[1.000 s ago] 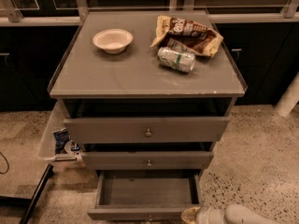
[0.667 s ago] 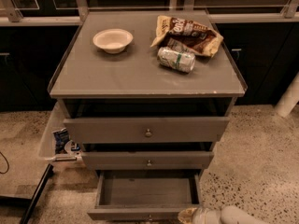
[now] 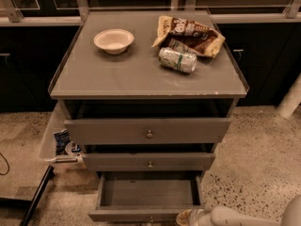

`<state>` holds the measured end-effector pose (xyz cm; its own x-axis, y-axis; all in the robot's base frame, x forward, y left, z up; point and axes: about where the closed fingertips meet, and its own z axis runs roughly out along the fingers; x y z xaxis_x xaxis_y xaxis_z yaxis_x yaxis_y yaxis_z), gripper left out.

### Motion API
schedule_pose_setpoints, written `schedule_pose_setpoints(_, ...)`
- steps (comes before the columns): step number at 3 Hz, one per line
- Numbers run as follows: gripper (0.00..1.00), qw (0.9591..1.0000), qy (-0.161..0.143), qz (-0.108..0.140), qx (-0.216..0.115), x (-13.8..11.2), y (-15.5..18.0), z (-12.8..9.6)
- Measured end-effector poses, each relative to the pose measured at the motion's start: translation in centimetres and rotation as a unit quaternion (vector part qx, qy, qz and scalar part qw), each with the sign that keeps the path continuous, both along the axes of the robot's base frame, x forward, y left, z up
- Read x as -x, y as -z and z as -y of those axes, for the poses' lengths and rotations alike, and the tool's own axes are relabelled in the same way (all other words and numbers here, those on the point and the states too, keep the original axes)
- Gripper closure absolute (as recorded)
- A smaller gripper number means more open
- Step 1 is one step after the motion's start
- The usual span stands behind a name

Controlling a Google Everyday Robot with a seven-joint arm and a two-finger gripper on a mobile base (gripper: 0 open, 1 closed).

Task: Close bottom drawer

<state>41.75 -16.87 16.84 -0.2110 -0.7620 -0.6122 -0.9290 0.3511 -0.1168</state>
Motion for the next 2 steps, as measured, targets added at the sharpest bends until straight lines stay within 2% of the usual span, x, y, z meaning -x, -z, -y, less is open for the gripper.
schedule_pose_setpoints(1,0.81,0.9997,0.001,-0.017,0.017,-0.39,2.38,0.24)
schedule_pose_setpoints(2,0.58,0.9997,-0.001,-0.018,0.018,-0.41,2.47,0.19)
